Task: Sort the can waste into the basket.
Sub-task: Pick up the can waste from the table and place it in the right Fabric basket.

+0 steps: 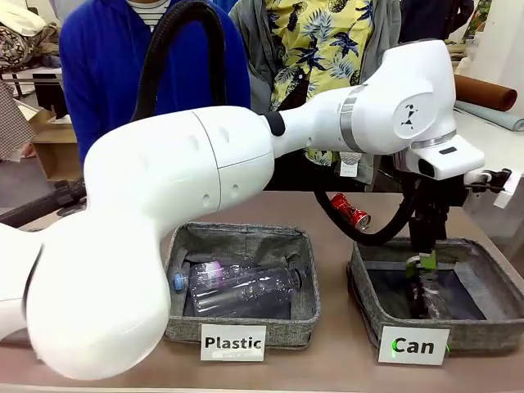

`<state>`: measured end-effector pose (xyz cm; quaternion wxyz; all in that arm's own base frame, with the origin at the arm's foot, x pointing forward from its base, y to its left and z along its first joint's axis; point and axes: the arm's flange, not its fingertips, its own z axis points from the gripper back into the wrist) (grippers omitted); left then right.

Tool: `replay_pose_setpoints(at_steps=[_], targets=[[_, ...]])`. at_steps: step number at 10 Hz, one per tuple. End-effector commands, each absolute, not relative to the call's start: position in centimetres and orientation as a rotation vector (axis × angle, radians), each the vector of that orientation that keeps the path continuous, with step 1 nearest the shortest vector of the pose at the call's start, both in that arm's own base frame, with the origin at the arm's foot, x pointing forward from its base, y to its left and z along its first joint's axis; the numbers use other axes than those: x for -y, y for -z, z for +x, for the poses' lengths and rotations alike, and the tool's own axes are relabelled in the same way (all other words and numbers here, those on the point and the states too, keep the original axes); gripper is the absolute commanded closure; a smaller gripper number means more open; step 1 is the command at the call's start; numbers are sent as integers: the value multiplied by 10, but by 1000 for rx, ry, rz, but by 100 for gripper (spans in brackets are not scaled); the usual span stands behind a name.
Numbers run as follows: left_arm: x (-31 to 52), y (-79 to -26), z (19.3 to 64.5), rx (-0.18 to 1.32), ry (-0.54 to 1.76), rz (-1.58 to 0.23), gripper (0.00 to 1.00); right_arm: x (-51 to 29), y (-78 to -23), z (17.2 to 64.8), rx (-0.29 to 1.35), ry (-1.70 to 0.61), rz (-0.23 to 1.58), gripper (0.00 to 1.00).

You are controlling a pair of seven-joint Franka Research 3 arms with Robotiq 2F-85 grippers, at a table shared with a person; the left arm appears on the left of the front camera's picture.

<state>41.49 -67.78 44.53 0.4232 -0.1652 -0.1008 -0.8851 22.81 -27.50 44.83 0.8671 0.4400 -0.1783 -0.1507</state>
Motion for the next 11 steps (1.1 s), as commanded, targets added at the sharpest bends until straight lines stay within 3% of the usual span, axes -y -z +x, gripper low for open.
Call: replay_pose_setpoints(at_steps=[1, 3, 5, 7, 11], targets=[[733, -480, 458, 192, 2262, -451, 15, 274, -451, 230, 378, 327, 914, 0], [679, -504, 442, 200, 2204, -510, 15, 275, -448, 228, 373, 315, 921, 0], [602, -519, 421, 109, 2029, -544, 15, 247, -446, 249, 392, 298, 966, 0], [523, -511, 406, -91, 1878, -548, 15, 211, -442, 263, 379, 192, 1015, 0], [376, -444, 391, -669, 1356, -727, 15, 173, -425, 278, 257, 147, 958, 0]])
